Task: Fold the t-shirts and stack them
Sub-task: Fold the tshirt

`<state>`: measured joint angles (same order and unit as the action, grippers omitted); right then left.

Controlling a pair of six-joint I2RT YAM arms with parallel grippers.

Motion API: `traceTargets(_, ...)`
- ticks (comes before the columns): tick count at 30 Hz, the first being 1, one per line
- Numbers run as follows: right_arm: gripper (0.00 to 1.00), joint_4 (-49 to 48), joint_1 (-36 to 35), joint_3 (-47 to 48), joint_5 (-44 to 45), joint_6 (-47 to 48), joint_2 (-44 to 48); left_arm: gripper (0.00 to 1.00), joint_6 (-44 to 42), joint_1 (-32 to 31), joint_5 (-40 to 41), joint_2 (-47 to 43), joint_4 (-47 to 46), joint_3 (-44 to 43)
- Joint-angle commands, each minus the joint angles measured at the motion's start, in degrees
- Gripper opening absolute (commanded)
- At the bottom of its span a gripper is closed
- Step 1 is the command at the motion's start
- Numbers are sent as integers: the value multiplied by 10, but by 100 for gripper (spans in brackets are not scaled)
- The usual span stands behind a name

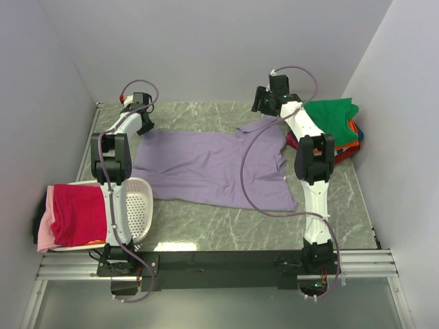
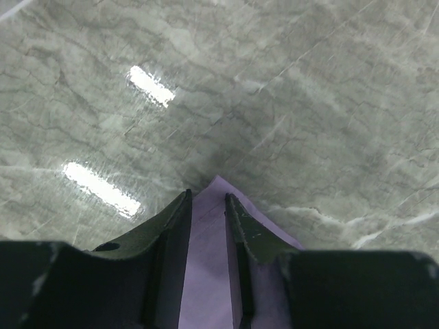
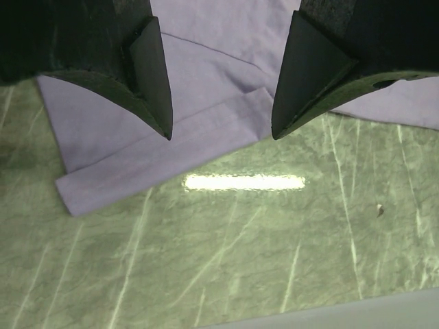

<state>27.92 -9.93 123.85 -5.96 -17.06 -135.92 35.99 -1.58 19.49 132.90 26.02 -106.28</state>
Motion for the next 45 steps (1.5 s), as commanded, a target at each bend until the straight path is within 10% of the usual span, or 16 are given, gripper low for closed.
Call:
traceTargets(1, 67, -16, 11, 27, -7, 4, -3, 33, -8, 0, 1, 6, 4, -24)
traceTargets(27, 68, -26, 31, 37, -49, 0, -26, 40, -7, 0, 8, 57, 50, -98)
traceTargets(45, 68, -5, 44, 88, 81, -83, -58, 1, 10, 0, 2, -11, 21, 21)
